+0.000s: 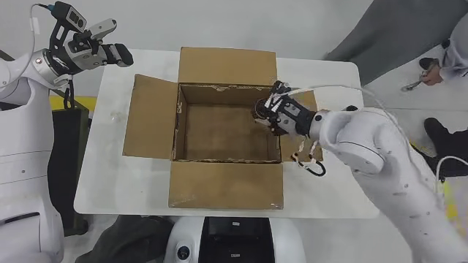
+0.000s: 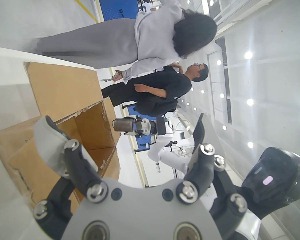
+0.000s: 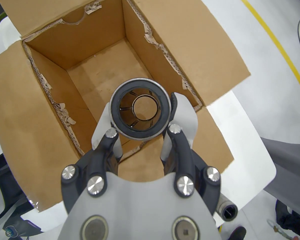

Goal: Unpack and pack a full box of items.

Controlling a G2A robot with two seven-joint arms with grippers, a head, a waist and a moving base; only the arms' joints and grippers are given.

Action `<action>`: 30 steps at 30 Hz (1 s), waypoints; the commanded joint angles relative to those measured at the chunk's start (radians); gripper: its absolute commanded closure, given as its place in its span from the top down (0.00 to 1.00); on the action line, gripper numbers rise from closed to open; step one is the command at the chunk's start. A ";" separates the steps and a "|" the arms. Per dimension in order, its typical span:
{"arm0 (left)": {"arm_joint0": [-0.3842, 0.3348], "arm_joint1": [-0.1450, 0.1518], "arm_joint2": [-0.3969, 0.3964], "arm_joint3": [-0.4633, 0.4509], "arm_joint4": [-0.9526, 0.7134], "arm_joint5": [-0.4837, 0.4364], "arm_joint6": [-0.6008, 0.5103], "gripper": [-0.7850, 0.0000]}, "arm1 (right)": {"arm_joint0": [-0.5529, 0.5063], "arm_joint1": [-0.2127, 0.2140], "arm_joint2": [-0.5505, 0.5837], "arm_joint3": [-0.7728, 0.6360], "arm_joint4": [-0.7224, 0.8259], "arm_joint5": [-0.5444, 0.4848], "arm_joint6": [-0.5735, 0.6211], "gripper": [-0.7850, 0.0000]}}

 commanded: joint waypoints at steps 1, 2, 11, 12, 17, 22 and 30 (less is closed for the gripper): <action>0.000 0.000 0.000 0.000 0.000 0.000 0.000 1.00 | 0.044 -0.016 -0.068 0.047 -0.006 0.026 -0.013 0.00; 0.000 0.000 0.000 0.000 0.000 0.000 0.000 1.00 | 0.061 -0.024 -0.094 0.075 -0.002 0.037 -0.023 0.00; 0.000 0.000 0.000 0.000 0.000 0.000 0.000 1.00 | 0.181 -0.108 -0.322 0.254 0.001 0.082 -0.085 0.00; 0.000 0.000 0.000 0.000 0.000 0.000 0.000 1.00 | 0.194 -0.118 -0.343 0.273 0.001 0.086 -0.092 0.00; 0.000 0.000 0.000 0.000 0.000 0.000 0.000 1.00 | 0.254 -0.166 -0.413 0.369 0.017 0.103 -0.131 0.00; 0.000 0.000 0.000 0.000 0.000 0.000 0.000 1.00 | 0.308 -0.209 -0.455 0.423 0.048 0.111 -0.140 0.00; 0.000 0.000 0.000 0.000 0.000 0.000 0.000 1.00 | 0.374 -0.283 -0.520 0.522 0.081 0.130 -0.165 0.00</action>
